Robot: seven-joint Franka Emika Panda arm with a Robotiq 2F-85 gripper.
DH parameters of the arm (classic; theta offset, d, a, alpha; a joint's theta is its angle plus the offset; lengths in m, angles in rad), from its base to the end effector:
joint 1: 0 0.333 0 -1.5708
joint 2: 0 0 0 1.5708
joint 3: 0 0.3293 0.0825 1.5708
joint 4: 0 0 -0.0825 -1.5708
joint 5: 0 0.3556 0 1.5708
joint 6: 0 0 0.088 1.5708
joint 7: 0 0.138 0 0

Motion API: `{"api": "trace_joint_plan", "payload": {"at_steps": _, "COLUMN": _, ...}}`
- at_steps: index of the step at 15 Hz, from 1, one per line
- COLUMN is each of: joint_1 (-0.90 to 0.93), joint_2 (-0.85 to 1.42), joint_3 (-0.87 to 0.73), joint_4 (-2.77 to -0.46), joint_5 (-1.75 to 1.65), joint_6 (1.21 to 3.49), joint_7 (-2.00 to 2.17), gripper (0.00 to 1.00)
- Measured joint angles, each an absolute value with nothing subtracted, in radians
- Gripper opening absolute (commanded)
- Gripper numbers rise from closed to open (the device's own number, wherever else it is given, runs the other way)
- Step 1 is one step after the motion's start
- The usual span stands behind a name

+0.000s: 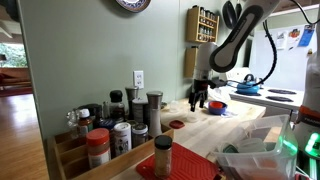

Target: Stack the plastic cup on the other

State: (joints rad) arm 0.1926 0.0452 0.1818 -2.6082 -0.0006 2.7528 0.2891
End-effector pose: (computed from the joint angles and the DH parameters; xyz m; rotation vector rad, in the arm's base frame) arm 0.4077 0.1608 0.2546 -3.0954 -0.1320 -0.1428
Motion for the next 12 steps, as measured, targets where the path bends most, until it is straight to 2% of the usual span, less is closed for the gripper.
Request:
{"api": "trace_joint_plan", "payload": {"at_steps": 1, "joint_1": 0.193, "joint_2": 0.058, "joint_3": 0.18, "joint_4": -2.6, "joint_5": -0.007, "joint_6": 2.754, "joint_7": 0.295, "gripper": 0.7}}
{"api": "trace_joint_plan", "payload": {"at_steps": 4, "joint_1": 0.193, "joint_2": 0.091, "joint_3": 0.176, "joint_4": -2.577, "joint_5": -0.016, "joint_6": 2.759, "joint_7": 0.301, "gripper": 0.43}}
{"api": "trace_joint_plan", "payload": {"at_steps": 6, "joint_1": 0.193, "joint_2": 0.104, "joint_3": 0.172, "joint_4": -2.565, "joint_5": -0.022, "joint_6": 2.759, "joint_7": 0.301, "gripper": 0.33}}
{"api": "trace_joint_plan", "payload": {"at_steps": 12, "joint_1": 0.193, "joint_2": 0.091, "joint_3": 0.155, "joint_4": -2.533, "joint_5": -0.038, "joint_6": 2.751, "joint_7": 0.277, "gripper": 0.33}}
